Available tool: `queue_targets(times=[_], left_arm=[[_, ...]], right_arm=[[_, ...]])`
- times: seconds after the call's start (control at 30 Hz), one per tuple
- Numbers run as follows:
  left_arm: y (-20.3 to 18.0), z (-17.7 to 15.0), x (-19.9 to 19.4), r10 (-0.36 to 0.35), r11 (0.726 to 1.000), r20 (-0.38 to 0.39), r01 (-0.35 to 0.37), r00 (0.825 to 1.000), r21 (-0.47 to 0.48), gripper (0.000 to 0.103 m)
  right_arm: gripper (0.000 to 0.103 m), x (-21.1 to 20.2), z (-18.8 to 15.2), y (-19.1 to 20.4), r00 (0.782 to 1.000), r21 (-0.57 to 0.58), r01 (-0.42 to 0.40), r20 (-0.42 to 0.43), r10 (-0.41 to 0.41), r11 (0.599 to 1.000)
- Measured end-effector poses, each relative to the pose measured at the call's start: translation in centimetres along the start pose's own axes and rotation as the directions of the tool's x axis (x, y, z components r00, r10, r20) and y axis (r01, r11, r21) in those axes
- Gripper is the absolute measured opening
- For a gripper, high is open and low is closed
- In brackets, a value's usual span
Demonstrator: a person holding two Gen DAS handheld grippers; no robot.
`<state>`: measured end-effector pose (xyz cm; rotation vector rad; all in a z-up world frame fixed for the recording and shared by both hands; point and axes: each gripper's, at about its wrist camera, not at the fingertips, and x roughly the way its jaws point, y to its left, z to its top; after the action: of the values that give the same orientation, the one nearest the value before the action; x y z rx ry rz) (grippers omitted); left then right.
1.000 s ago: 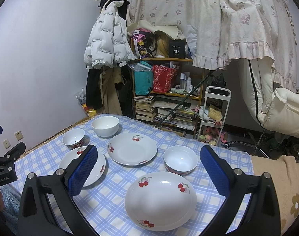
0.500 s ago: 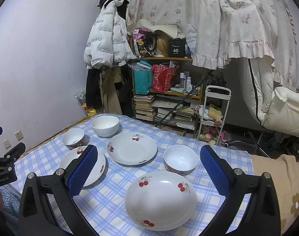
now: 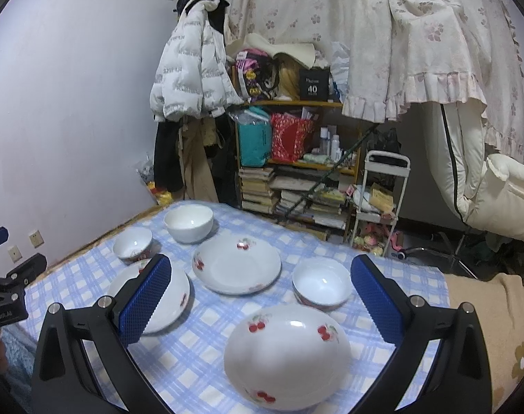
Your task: Organize plates and bowls
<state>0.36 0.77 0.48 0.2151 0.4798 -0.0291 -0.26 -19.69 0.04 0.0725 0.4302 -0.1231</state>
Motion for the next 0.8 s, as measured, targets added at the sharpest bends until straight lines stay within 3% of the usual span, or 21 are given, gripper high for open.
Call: queue_targets(times=[0.2, 0.4, 0.57, 0.8], left_arm=[[0.6, 1.9, 2.0, 0.005, 1.000, -0.050, -0.005, 0.999, -0.005, 0.102], [2.3, 2.8, 5.4, -0.007, 0.998, -0.156, -0.002, 0.988, -0.058, 0.102], [4.6, 4.1, 8.9, -0.048, 0.992, -0.230, 0.019, 0.972, -0.124, 0.102], [5.6, 3.8, 13.1, -0.012, 0.993, -0.297, -0.023, 0.955, -0.116, 0.102]], right_arm=[[0.103, 1.8, 1.6, 1.8, 0.999, -0.038, -0.033, 0.037, 0.034, 0.999], [0.103, 4.0, 2.8, 4.5, 0.997, -0.076, -0.061, 0.041, 0.064, 0.995], [0.103, 6.1, 4.6, 6.0, 0.990, -0.022, -0.132, 0.041, 0.133, 0.991], [0.103, 10.0, 5.2, 7.3, 0.983, 0.028, -0.185, -0.014, 0.185, 0.982]])
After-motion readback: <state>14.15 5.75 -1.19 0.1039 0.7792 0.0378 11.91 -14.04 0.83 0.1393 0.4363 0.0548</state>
